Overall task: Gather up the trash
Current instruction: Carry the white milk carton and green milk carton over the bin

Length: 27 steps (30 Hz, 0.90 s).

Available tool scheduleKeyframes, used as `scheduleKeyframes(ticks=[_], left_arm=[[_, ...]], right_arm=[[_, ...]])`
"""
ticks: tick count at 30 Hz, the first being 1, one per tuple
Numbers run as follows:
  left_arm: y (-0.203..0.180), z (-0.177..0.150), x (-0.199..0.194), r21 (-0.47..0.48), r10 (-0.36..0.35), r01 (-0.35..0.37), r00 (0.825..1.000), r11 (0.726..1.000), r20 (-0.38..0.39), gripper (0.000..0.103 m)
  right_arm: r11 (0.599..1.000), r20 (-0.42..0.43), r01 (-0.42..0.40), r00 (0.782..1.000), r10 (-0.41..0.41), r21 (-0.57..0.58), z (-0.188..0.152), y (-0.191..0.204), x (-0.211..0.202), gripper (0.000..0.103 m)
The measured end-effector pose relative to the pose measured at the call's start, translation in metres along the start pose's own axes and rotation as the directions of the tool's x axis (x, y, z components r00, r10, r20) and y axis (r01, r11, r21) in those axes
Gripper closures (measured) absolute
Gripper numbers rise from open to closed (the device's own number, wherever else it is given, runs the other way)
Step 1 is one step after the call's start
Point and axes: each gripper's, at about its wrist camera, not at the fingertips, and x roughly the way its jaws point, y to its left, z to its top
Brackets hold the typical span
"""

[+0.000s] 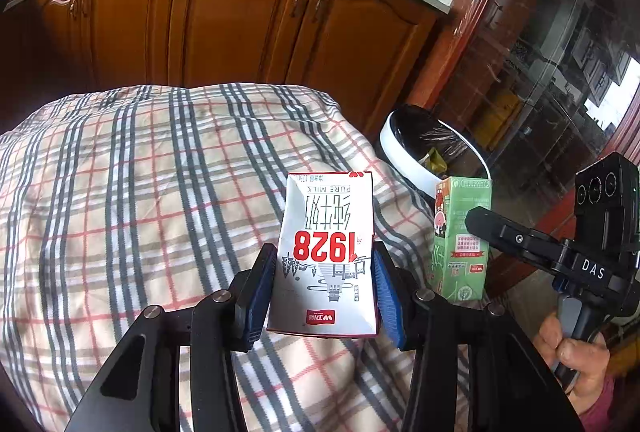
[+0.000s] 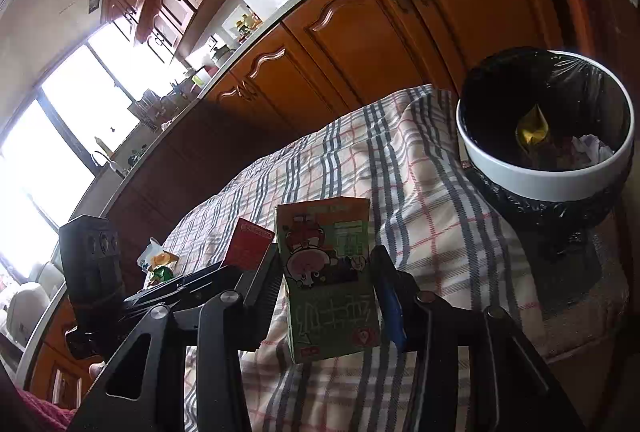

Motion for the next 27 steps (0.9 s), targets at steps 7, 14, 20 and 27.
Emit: scheduleKeyframes(ticks=[7, 14, 20, 27], left_arm=[[-0.028, 0.006, 0.018, 0.025, 0.008, -0.008, 1.000, 1.000, 0.002, 0.057], [-0.058, 0.014, 0.038, 0.083, -0.001, 0.001, 1.000, 0.997, 0.000, 0.057], [-0.072, 0.025, 0.051, 0.118, -0.018, 0.019, 1.000, 0.993, -0.007, 0.057], [-0.085, 0.043, 0.070, 0.143, -0.036, 0.038, 0.999, 0.989, -0.011, 0.057]], right_arm=[[0.997, 0.068, 0.079, 0.994, -0.080, 0.023, 0.002, -0.015, -0.019, 0.058], [0.992, 0.116, 0.115, 0.986, -0.120, 0.048, 0.009, -0.029, -0.034, 0.058], [0.987, 0.148, 0.142, 0.977, -0.153, 0.080, 0.017, -0.046, -0.046, 0.058], [0.981, 0.176, 0.168, 0.967, -0.184, 0.099, 0.033, -0.067, -0.057, 0.058]])
